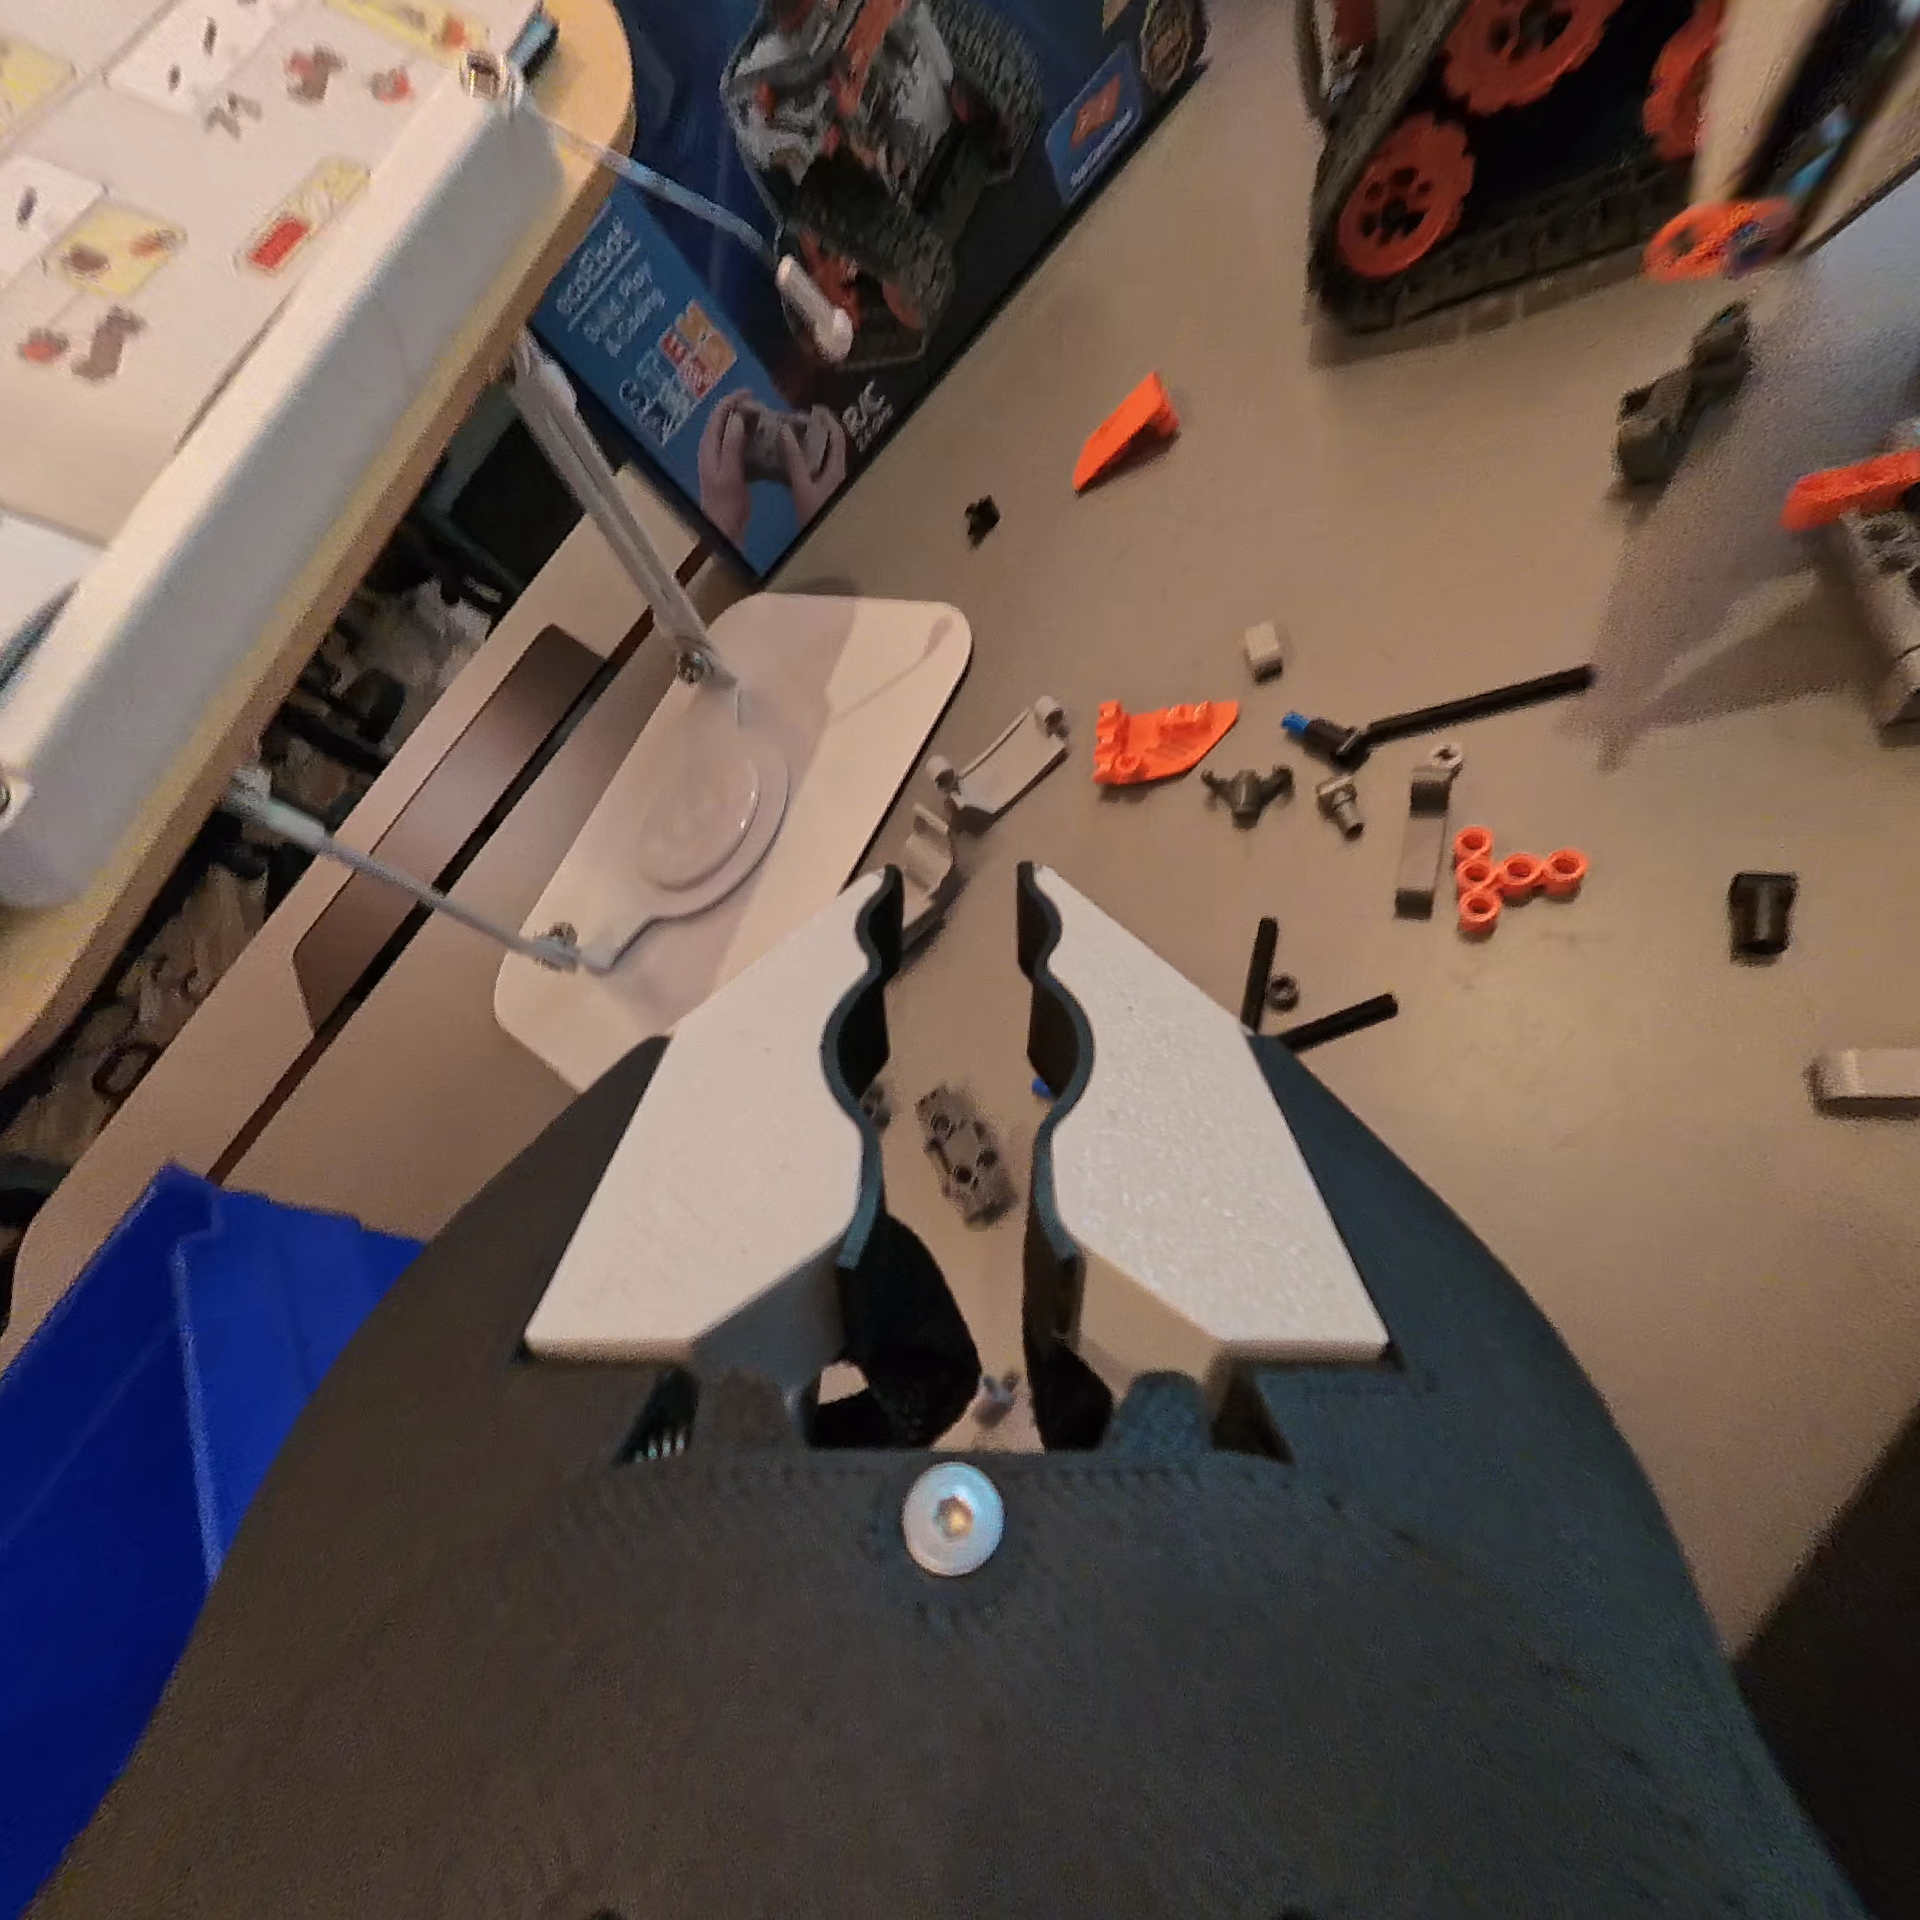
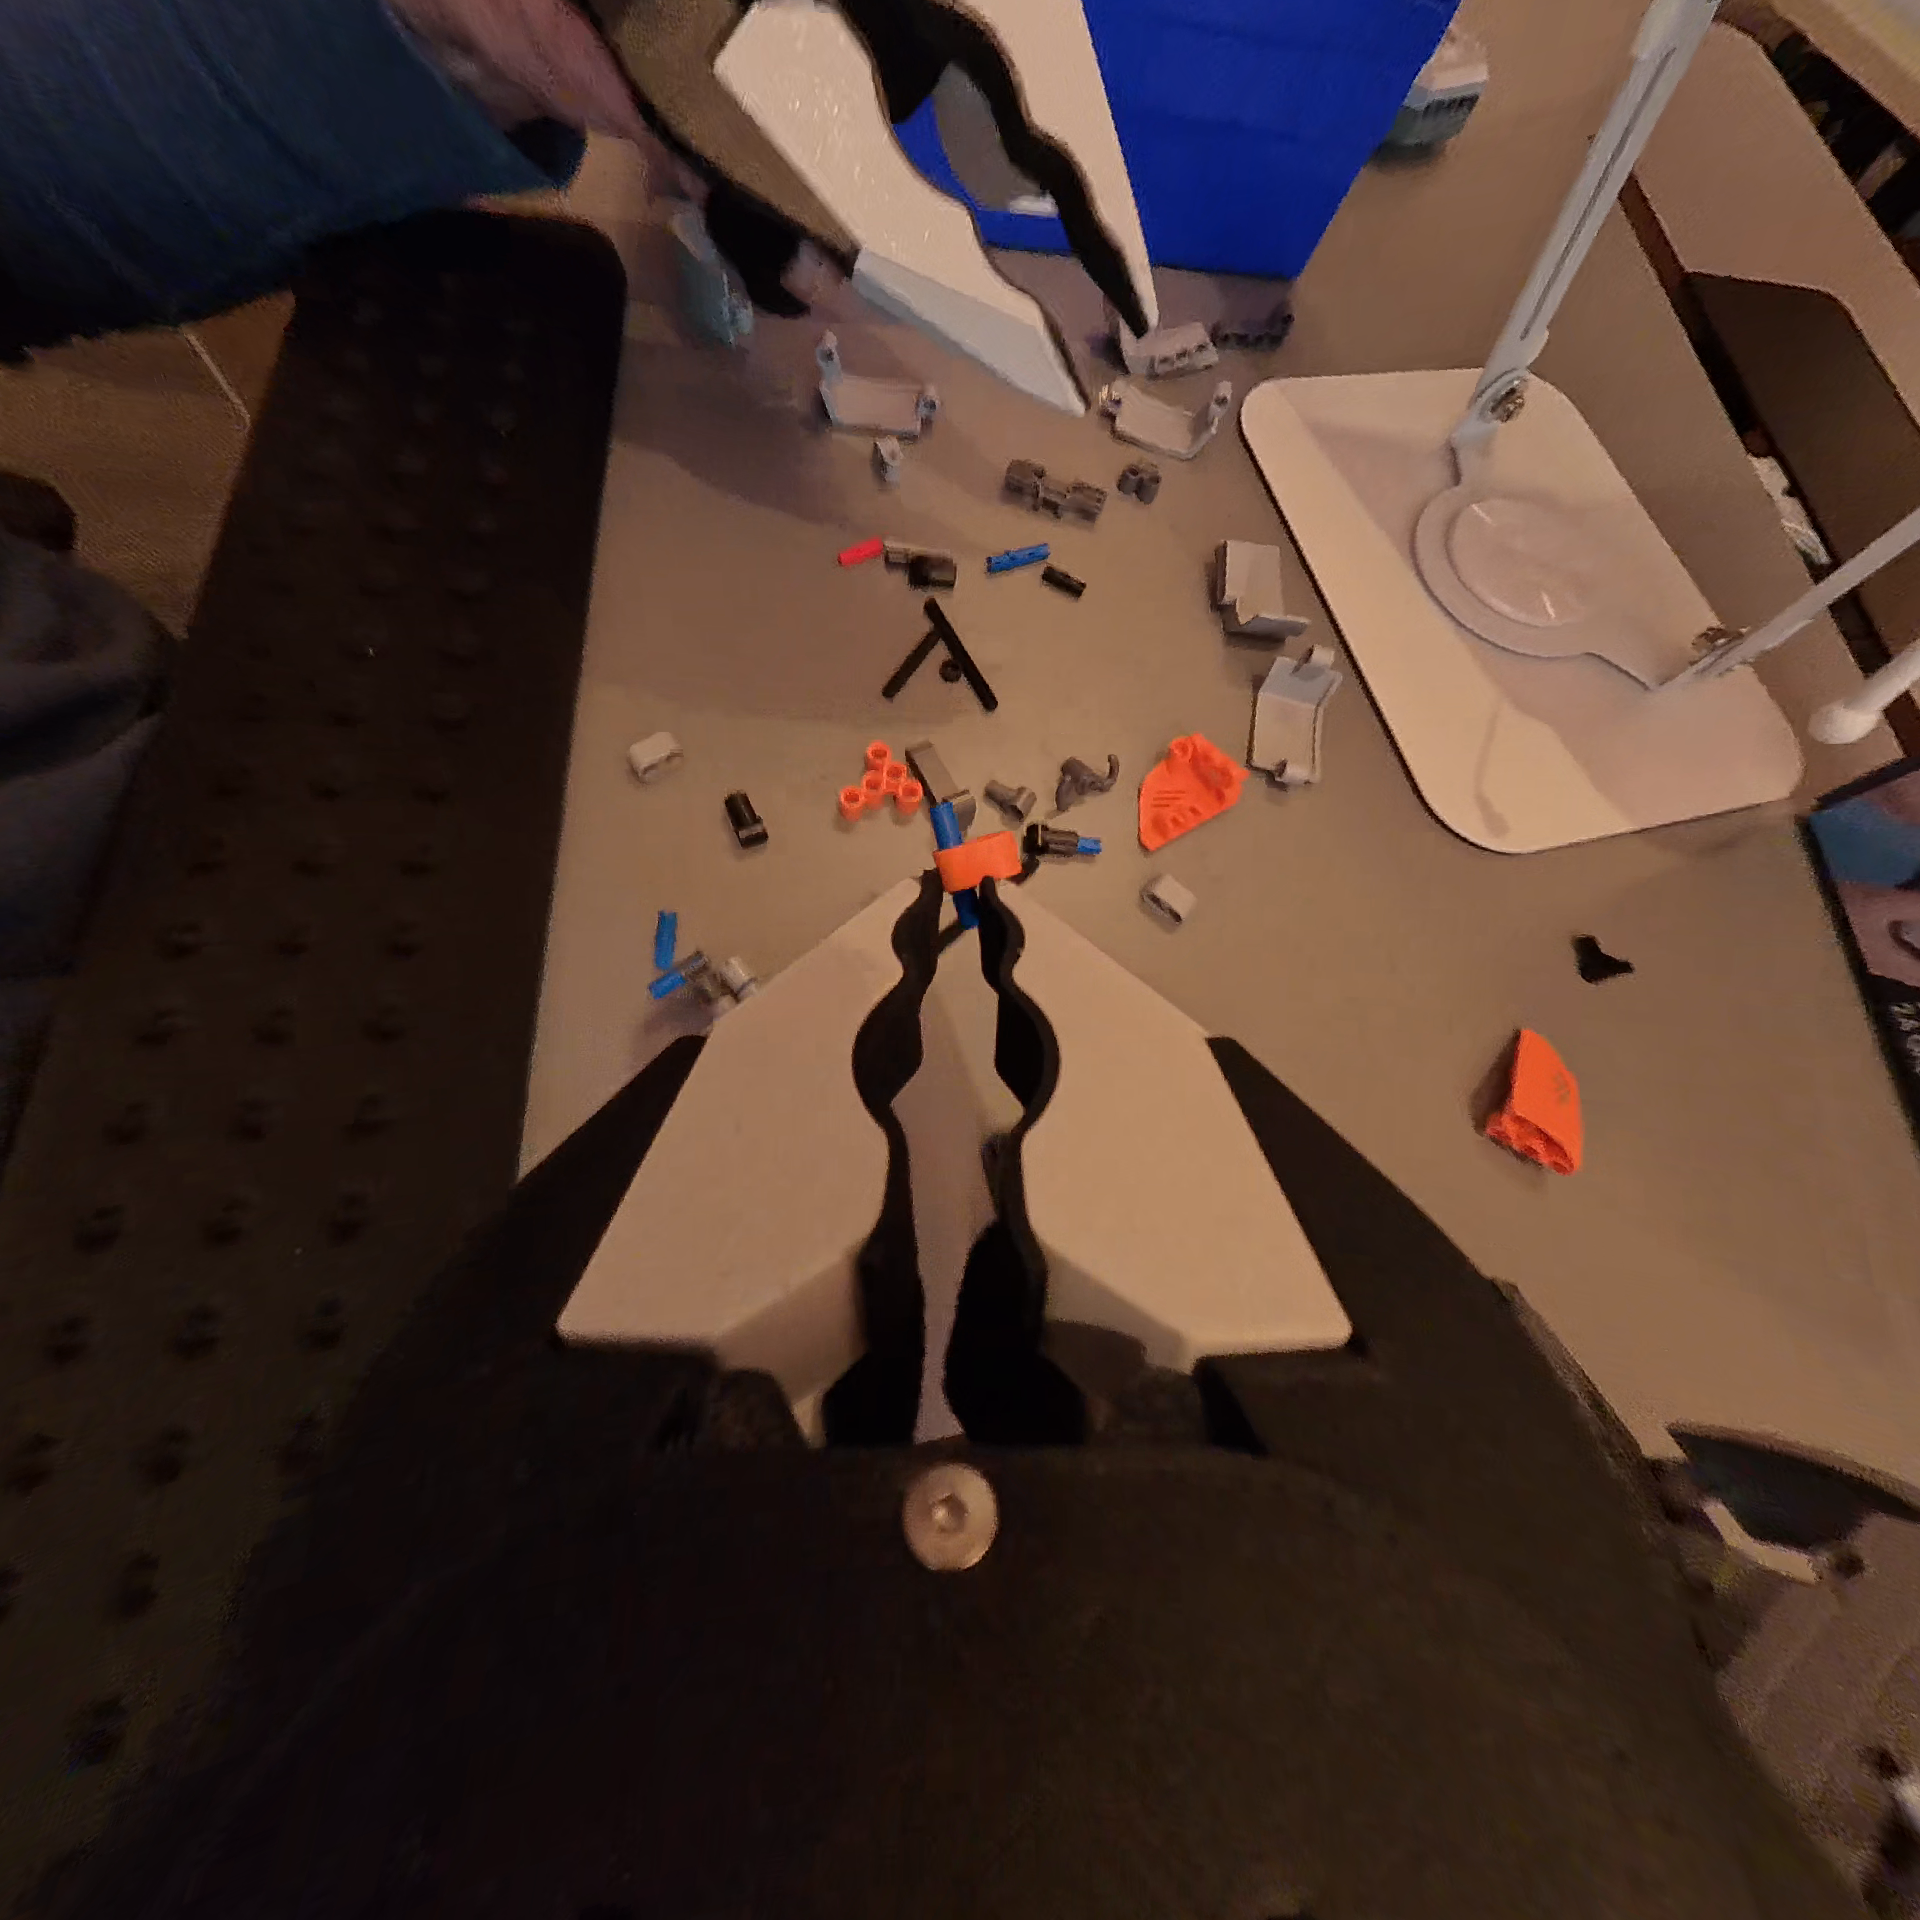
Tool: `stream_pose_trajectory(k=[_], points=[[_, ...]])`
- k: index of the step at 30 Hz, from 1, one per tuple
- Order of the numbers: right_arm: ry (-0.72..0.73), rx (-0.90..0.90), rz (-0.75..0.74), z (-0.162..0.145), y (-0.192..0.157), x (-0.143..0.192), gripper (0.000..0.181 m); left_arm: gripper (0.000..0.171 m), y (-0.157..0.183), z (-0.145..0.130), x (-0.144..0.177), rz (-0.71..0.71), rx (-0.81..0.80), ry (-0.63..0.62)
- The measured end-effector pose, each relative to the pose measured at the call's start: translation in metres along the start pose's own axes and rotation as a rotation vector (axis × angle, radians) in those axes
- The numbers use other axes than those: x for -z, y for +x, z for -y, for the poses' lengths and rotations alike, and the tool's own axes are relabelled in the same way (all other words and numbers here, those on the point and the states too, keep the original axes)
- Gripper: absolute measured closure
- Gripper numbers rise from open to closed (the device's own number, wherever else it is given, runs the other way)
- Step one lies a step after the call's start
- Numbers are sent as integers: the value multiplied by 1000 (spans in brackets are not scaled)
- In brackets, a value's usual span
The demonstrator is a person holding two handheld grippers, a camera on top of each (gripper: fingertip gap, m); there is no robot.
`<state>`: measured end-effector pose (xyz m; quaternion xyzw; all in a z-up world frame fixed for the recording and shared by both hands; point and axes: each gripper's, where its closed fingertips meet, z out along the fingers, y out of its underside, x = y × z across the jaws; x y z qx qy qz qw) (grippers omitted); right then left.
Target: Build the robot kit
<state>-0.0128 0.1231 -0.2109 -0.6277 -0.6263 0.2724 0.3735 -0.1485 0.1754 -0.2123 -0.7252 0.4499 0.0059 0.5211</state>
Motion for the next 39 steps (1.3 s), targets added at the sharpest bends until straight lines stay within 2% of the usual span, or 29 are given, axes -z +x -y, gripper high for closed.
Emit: stream_pose_trajectory(k=[5, 10, 16, 20, 23, 27, 39], points=[[81, -56, 62, 8, 5, -5, 177, 151, 41, 55, 4, -111, -137, 200], [131, -87, 112, 12, 2, -4, 177, 150, 80, 88, -3, -211, -249, 273], [123, -92, 158, 11, -6, -3, 177, 152, 103, 97, -10, -218, -438, 305], [113, -100, 201, 9, -12, -2, 177, 164, 115, 94, -9, -201, -564, 318], [117, -118, 235, 9, -15, 0, 177, 165, 119, 95, -6, -181, -611, 342], [165, -131, 220, 16, -11, 4, 175, 166, 115, 100, -3, -175, -556, 377], [358, -58, 32, 43, 13, 24, 174, 169, 86, 119, 3, -291, -52, 498]])
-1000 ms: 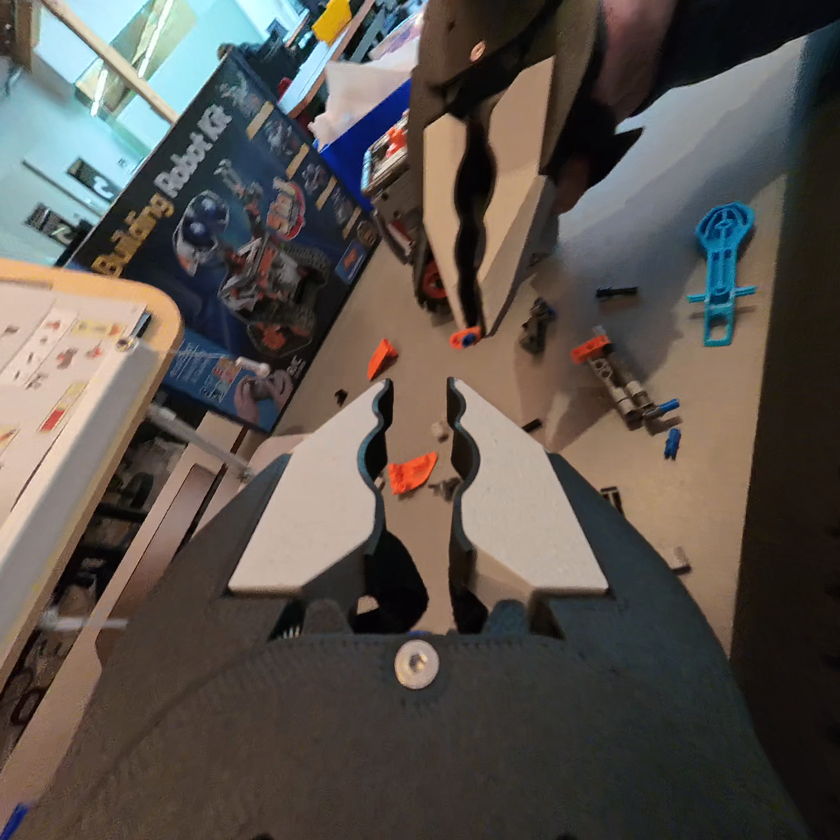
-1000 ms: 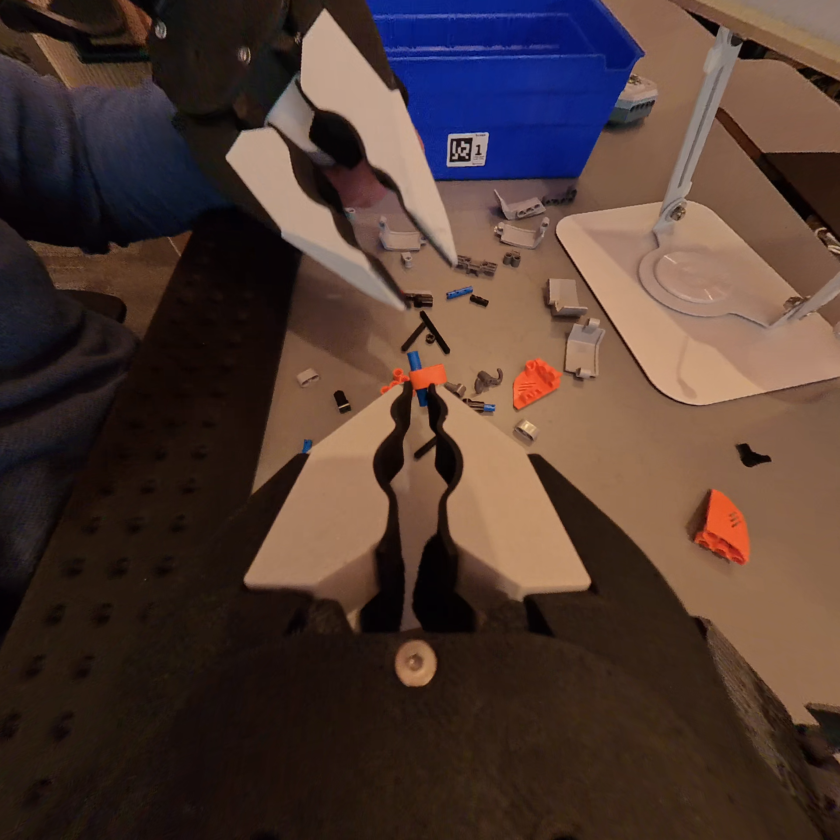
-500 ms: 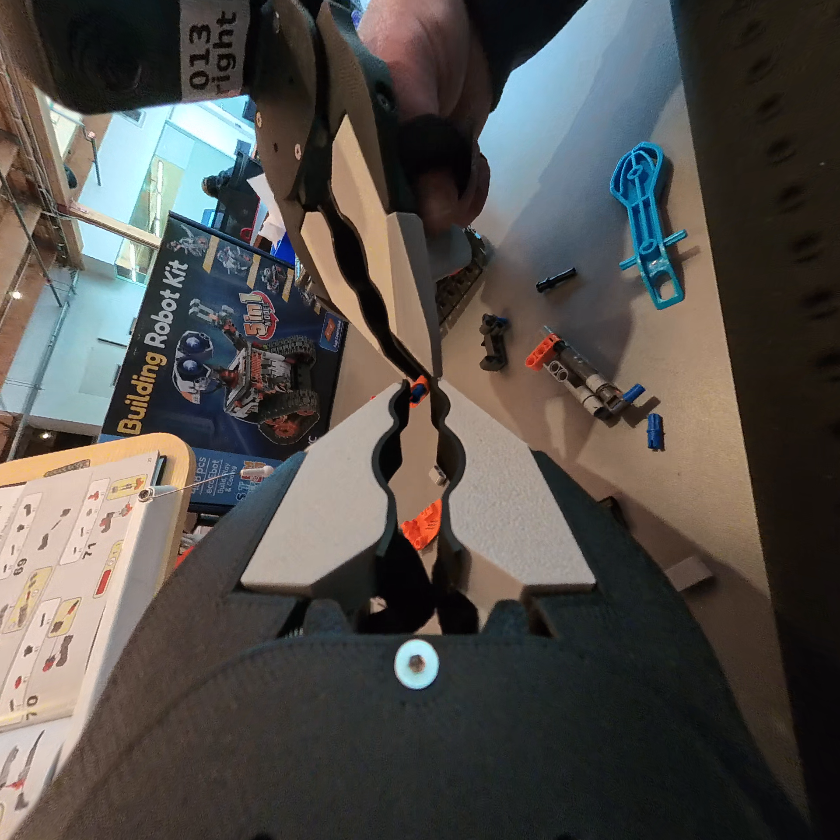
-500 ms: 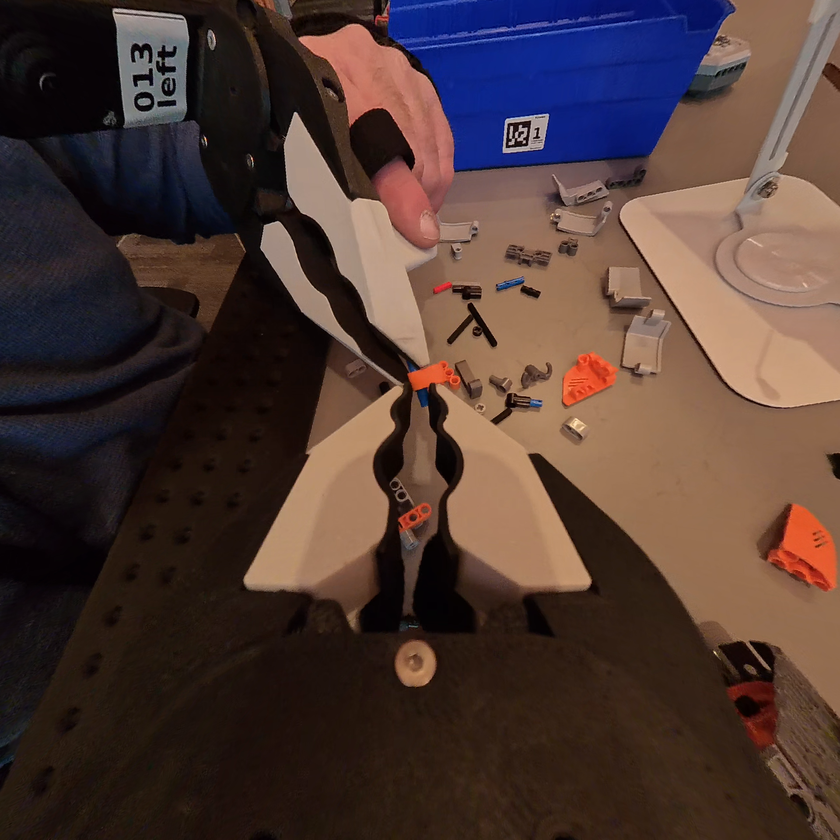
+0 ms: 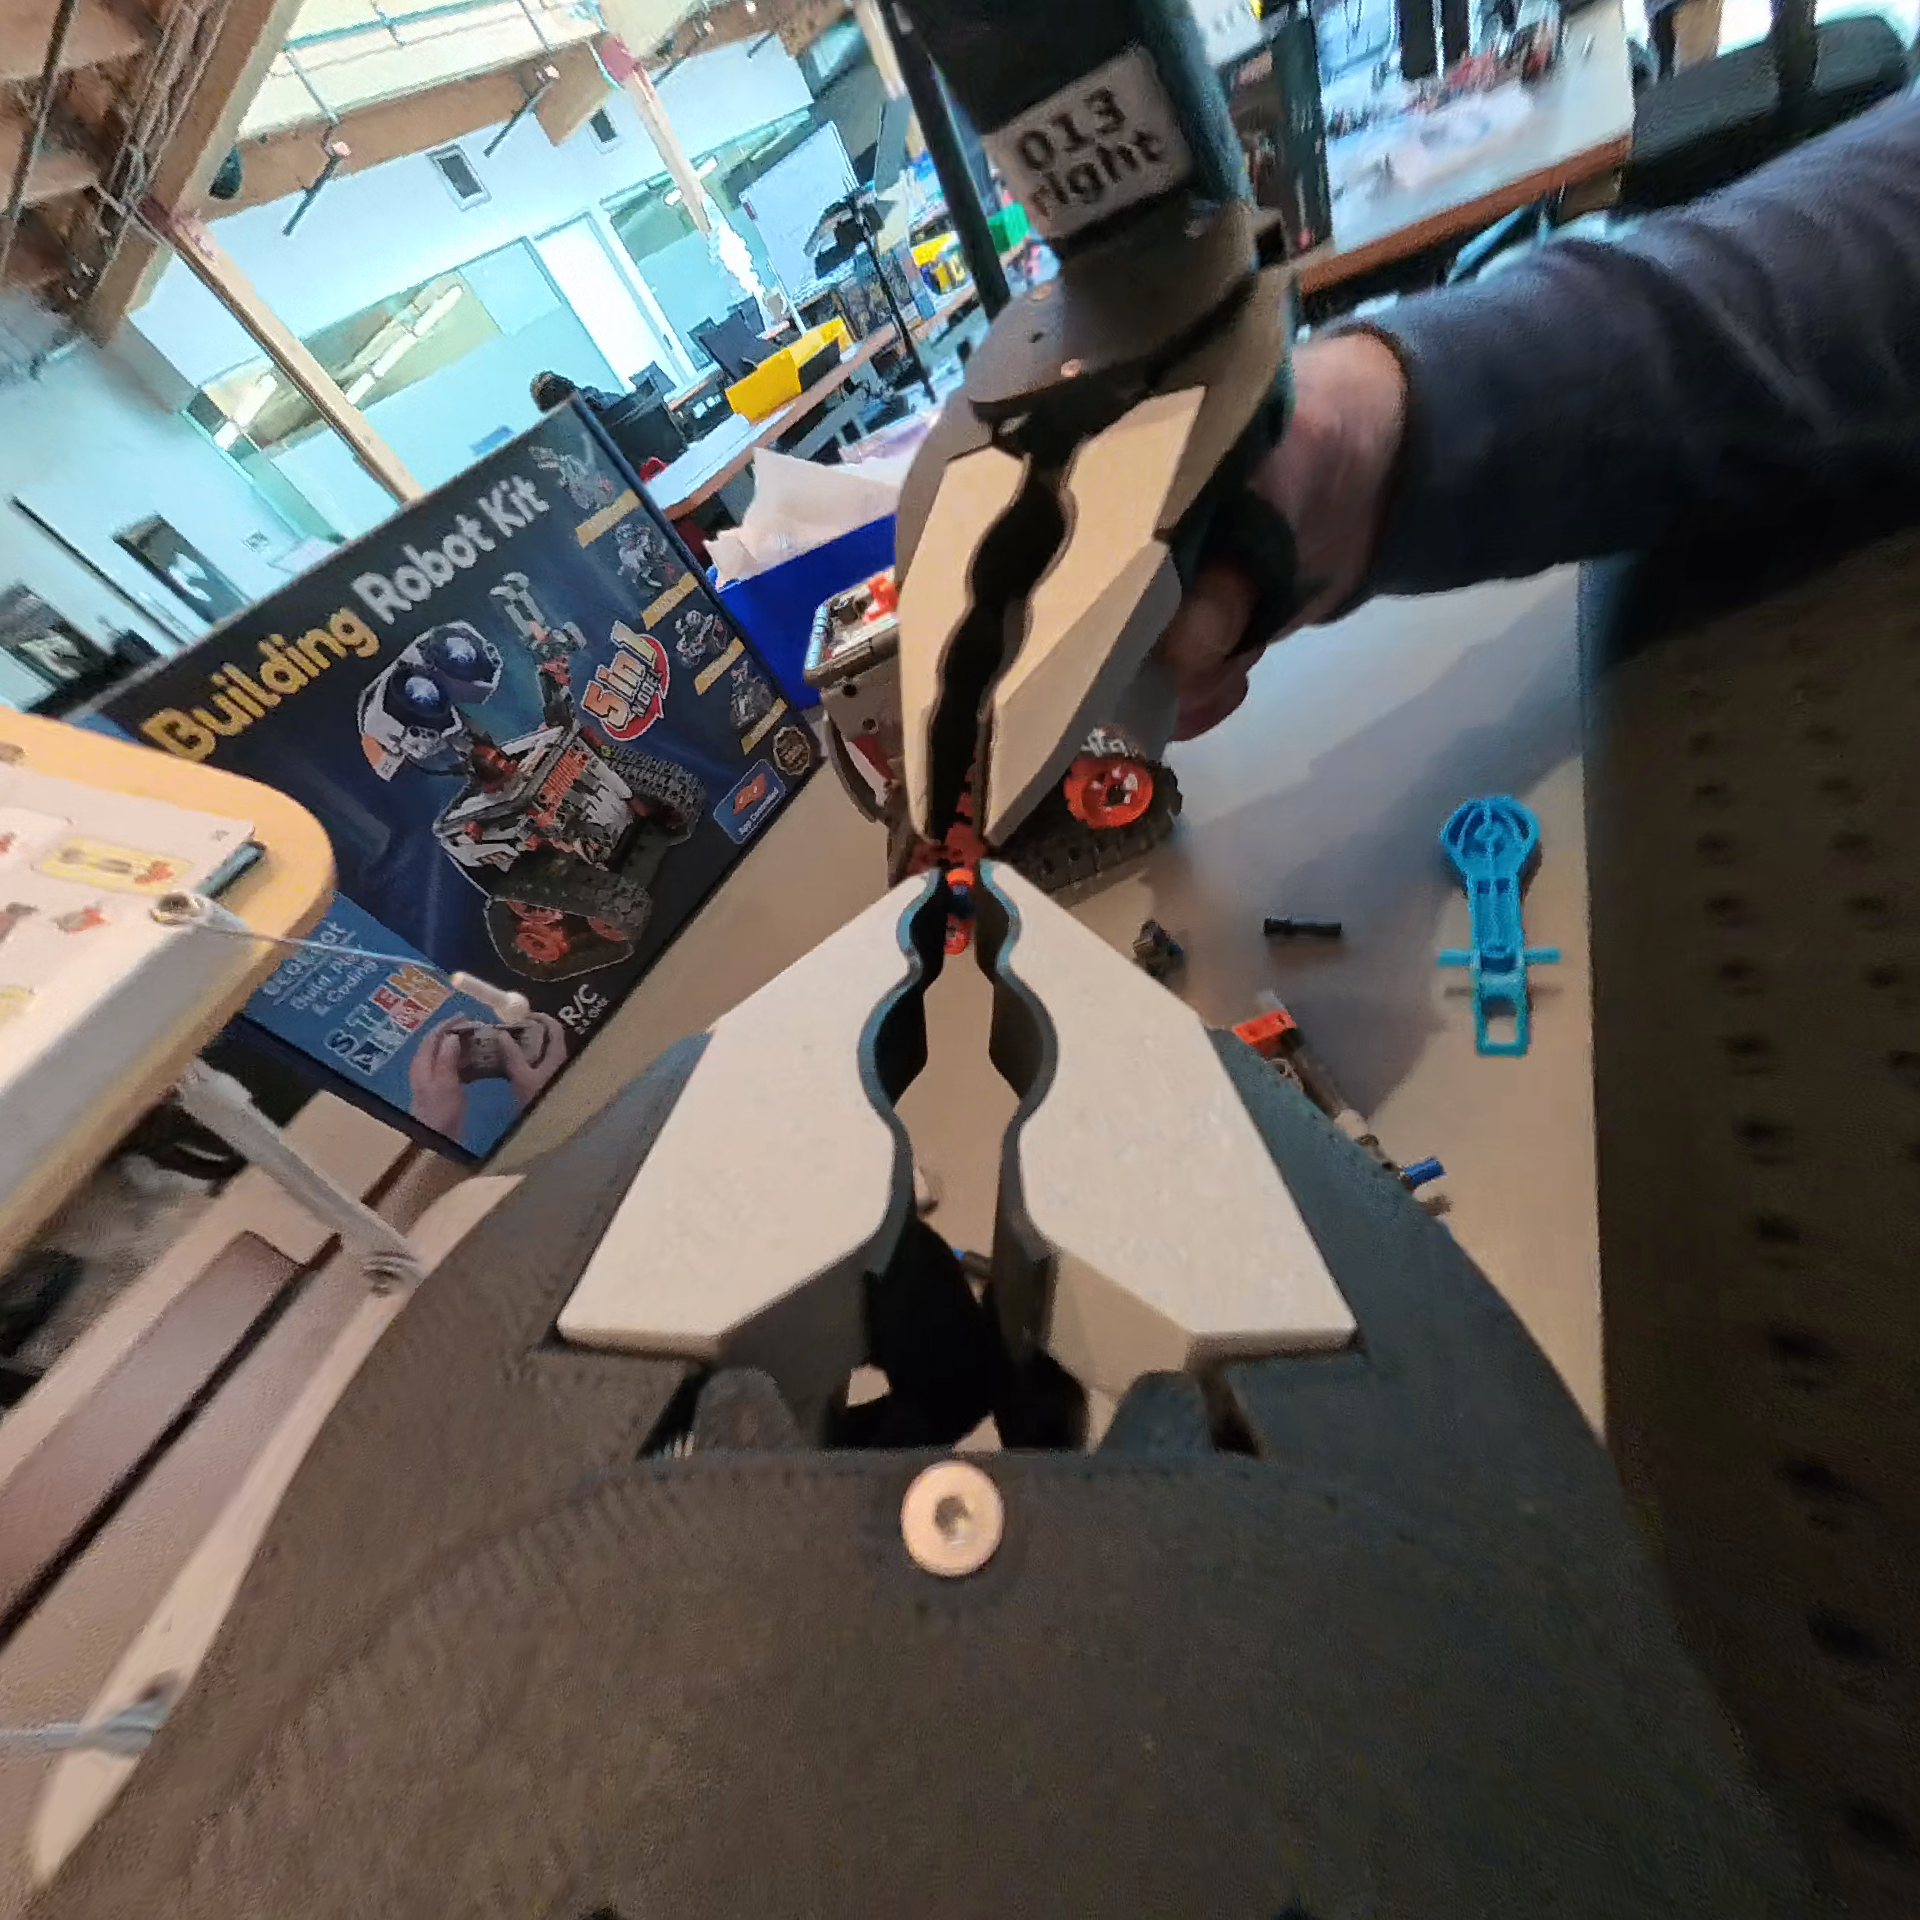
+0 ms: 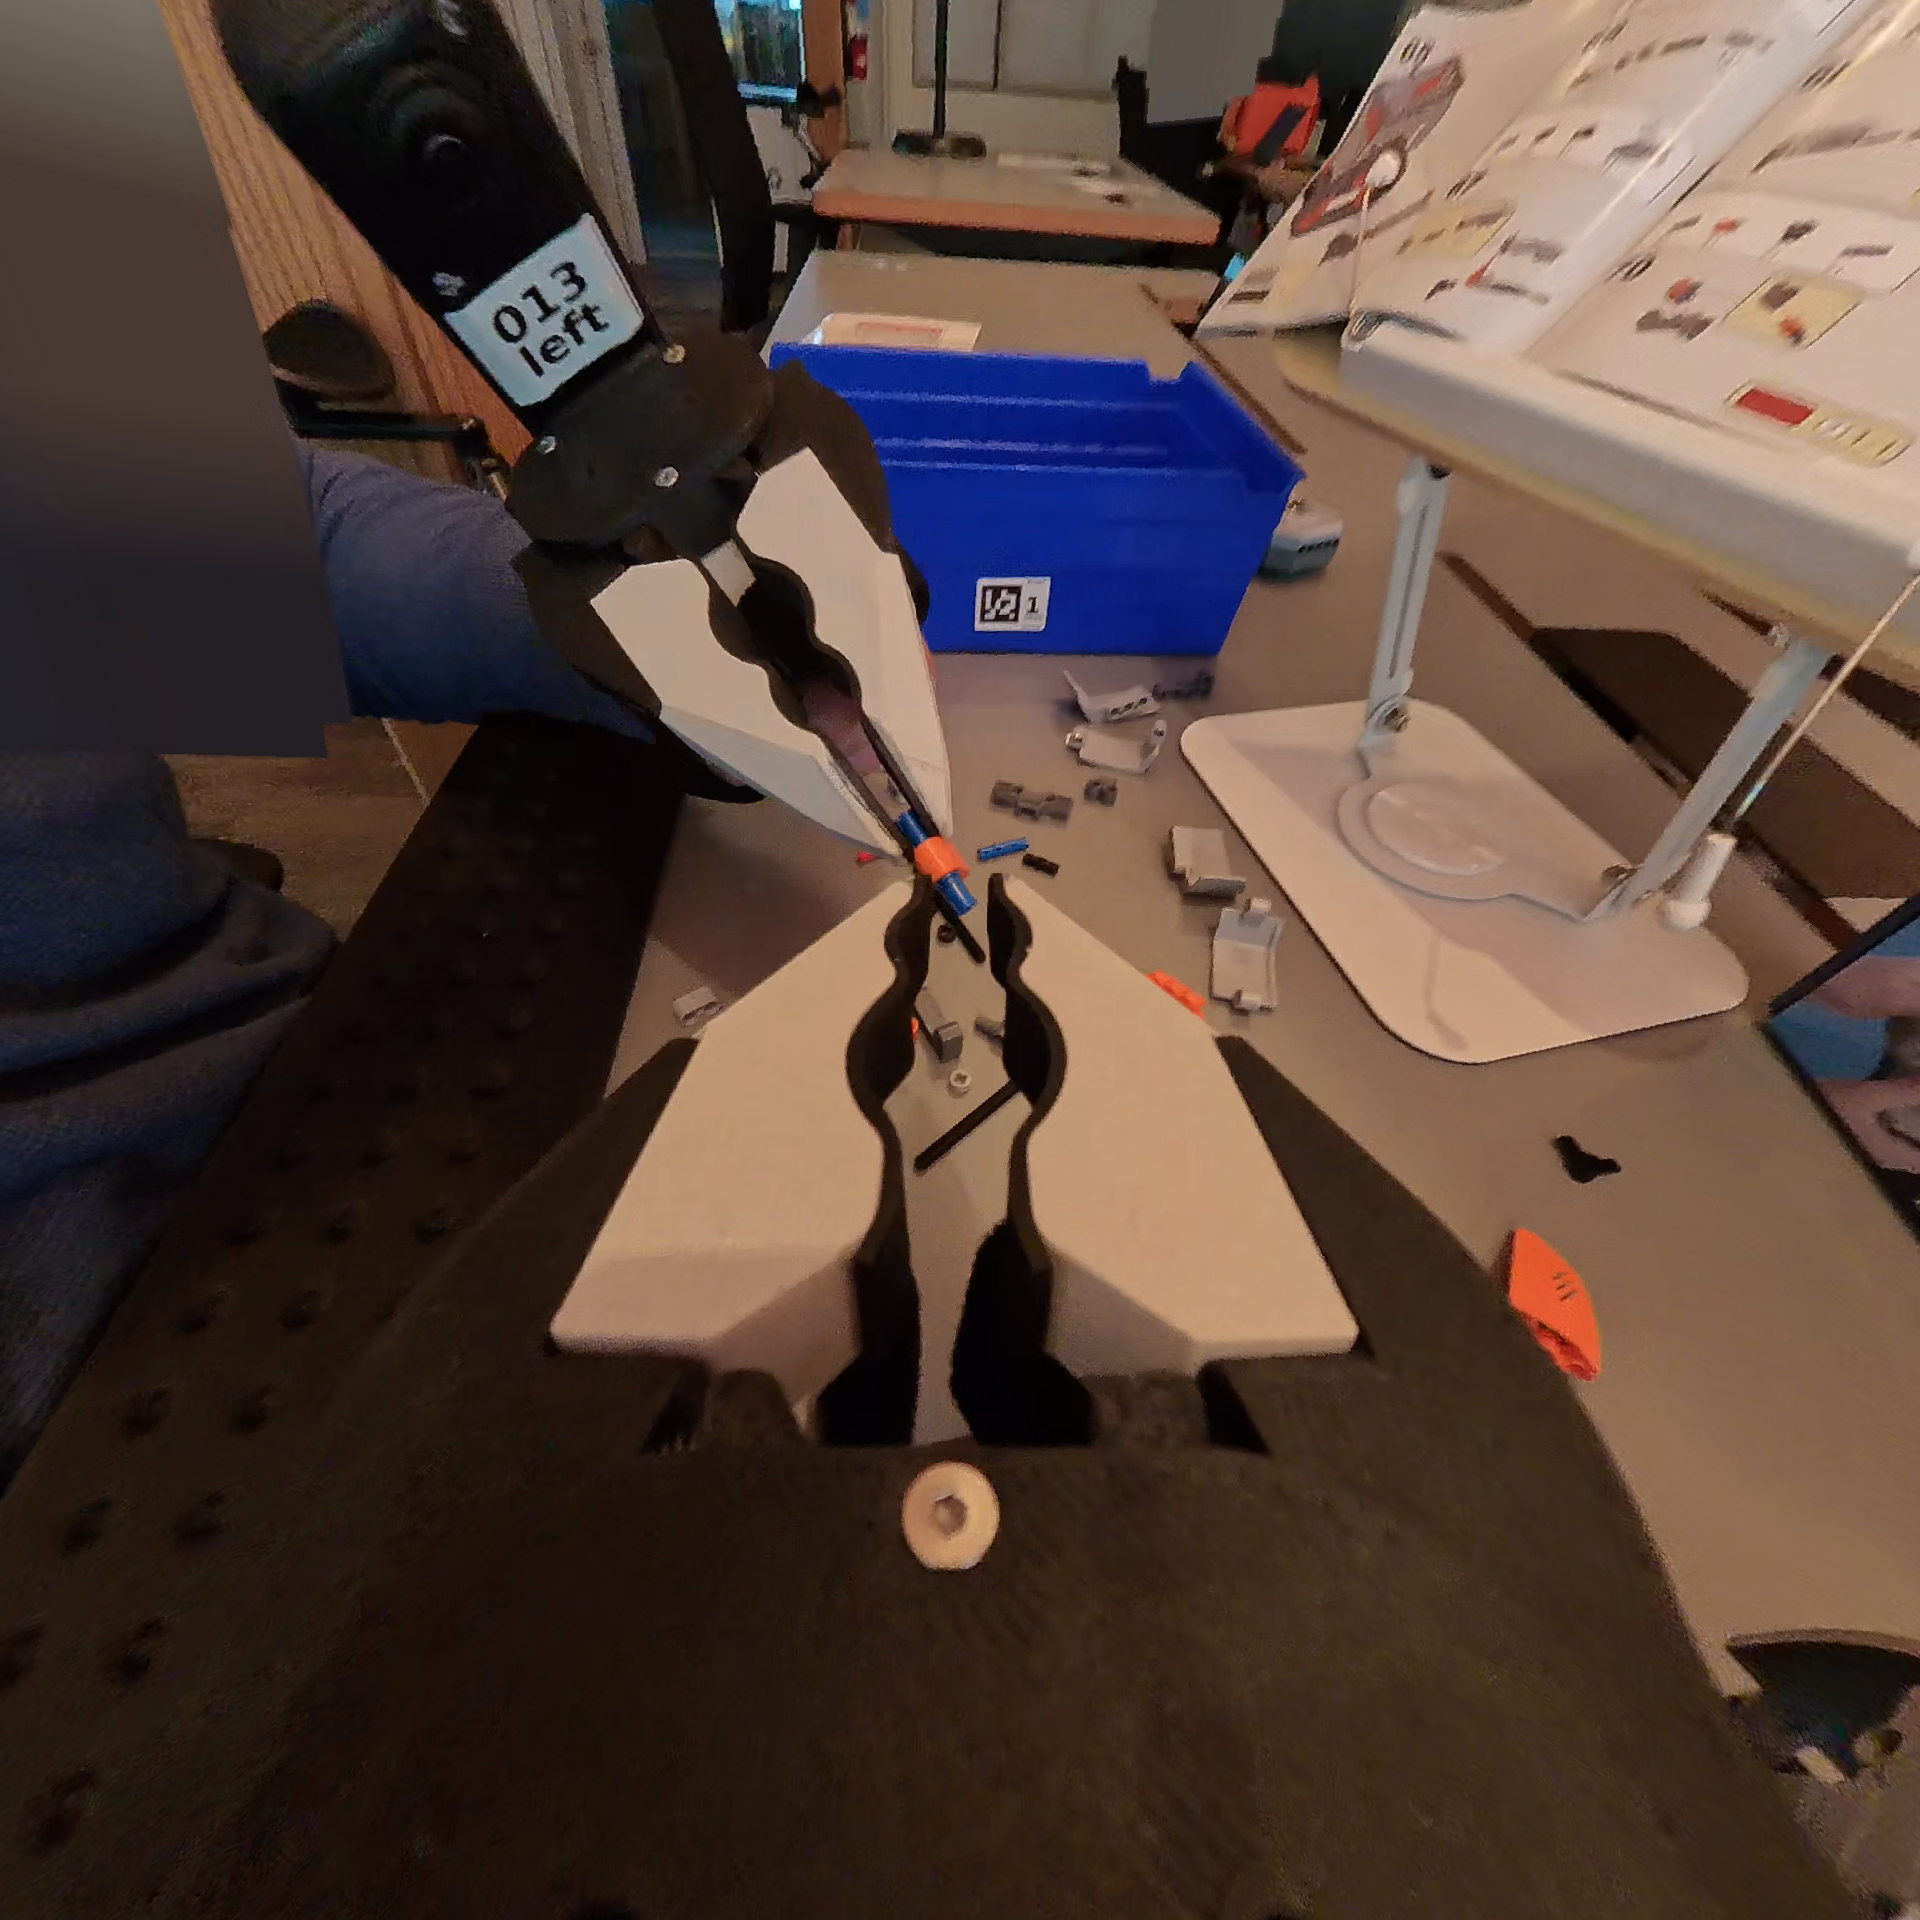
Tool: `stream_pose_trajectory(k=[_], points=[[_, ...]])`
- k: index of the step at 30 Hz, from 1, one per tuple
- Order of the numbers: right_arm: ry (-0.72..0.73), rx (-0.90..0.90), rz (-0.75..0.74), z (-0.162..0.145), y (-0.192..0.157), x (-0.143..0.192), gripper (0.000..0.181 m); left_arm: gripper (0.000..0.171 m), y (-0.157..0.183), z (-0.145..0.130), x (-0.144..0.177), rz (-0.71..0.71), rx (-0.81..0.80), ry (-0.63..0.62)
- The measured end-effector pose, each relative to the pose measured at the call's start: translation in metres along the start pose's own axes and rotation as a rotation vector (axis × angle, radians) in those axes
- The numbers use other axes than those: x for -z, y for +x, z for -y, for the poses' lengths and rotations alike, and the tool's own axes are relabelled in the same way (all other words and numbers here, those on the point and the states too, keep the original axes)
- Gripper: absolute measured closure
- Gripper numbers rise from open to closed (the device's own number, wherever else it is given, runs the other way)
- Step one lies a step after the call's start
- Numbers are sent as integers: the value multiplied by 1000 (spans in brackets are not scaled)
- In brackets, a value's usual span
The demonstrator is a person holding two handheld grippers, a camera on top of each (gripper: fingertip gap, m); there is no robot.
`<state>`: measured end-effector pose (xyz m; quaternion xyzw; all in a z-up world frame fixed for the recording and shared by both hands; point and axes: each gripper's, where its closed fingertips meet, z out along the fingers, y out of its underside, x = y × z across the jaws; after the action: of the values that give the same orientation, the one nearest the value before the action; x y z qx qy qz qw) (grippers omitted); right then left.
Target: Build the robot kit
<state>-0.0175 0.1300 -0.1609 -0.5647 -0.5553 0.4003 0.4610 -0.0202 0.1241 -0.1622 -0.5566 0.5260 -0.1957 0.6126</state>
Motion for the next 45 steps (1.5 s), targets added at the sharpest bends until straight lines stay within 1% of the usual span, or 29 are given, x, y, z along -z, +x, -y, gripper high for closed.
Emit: stream_pose_trajectory(k=[8, 11, 15, 21, 24, 30, 33, 36, 39, 42, 45], points=[[-42, 216, -134, -2, 8, 1, 169, 170, -13, 4, 4, -49, 247, 85], [-41, 268, -157, 0, 7, -1, 169, 170, -14, 6, 4, -84, 326, 116], [-48, 310, -165, 0, 4, -4, 169, 169, -13, 7, 3, -112, 372, 131], [-31, 305, -147, 2, -1, -8, 173, 169, -7, 7, 1, -160, 403, 138], [-24, 283, -124, 2, -4, -9, 177, 169, -4, 8, 1, -177, 411, 148], [-7, 236, -83, 2, -8, -9, 178, 169, -3, 9, 3, -213, 441, 164], [2, 175, -72, 2, -5, -8, 179, 163, -5, 7, 3, -193, 409, 139], [37, 75, -59, 7, 1, -3, 179, 157, -12, 5, 7, -154, 371, 119], [78, -27, -44, 10, 8, 1, 179, 155, -21, 2, 13, -97, 307, 89], [108, -113, -34, 11, 15, 5, 179, 155, -27, 4, 18, -70, 300, 91], [132, -173, -23, 12, 19, 7, 179, 155, -29, -1, 17, -56, 293, 70]])
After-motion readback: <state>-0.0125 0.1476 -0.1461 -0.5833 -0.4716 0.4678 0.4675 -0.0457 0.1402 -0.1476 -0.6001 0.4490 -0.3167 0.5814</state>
